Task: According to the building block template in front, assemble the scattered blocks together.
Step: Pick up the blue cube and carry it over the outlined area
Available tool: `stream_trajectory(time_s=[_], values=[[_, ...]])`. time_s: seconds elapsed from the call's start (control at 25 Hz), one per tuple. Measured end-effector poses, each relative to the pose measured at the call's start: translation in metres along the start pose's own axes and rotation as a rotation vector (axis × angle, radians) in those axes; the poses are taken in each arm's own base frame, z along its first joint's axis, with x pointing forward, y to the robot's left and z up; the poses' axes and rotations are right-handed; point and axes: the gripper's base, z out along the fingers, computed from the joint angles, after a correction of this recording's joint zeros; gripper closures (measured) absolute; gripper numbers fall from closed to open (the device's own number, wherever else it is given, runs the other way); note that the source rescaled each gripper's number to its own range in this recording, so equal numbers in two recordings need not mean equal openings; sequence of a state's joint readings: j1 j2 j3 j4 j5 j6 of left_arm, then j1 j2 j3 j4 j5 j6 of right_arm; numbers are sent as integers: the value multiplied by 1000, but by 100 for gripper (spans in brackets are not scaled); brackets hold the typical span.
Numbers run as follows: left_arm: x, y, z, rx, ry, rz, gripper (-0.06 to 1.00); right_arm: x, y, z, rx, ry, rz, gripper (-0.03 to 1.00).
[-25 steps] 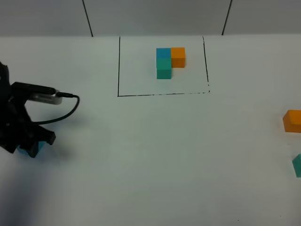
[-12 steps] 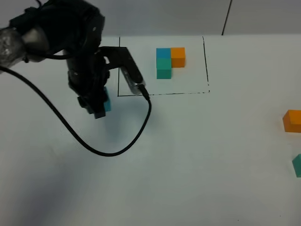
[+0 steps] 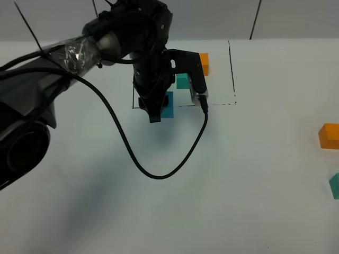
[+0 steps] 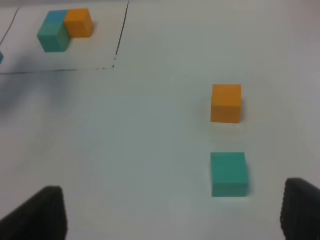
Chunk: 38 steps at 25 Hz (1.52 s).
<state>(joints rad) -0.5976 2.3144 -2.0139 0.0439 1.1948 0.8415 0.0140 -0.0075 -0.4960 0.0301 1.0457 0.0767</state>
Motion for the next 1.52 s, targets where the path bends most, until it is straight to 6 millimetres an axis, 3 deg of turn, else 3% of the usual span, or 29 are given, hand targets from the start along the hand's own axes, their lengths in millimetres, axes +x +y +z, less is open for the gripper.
stream_trajectory(time_s=[0.4,0.72,1.52], values=[[-24,-14,33,43,35,51,94,0,0,0,1,0,0,23],[-29,-19,55,91,46,48,94,0,0,0,1,0,0,23],[-32,-15,61,58,18,-10,94,0,0,0,1,0,2,23]])
